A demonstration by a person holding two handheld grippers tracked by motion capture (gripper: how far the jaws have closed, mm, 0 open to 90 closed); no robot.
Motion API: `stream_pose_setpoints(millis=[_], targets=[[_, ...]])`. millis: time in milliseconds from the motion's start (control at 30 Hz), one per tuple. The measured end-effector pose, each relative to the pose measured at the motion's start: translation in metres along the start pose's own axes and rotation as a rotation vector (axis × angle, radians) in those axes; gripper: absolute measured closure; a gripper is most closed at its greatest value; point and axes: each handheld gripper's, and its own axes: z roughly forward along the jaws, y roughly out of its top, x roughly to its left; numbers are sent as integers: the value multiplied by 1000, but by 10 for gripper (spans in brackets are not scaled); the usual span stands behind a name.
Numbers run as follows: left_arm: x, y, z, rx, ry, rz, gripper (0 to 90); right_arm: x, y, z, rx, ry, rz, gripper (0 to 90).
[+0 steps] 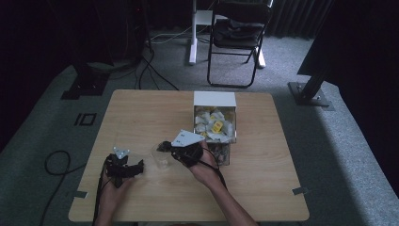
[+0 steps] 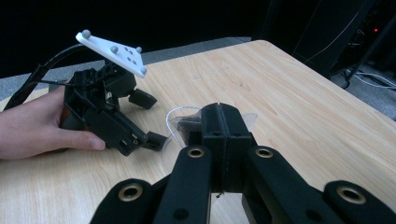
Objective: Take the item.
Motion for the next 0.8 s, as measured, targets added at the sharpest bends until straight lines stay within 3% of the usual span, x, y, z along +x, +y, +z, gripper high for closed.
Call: stream_pose_setpoints(millis=[800], targets=[[0, 0, 0, 1, 0, 1, 110, 9, 15, 21, 12, -25, -24, 900]])
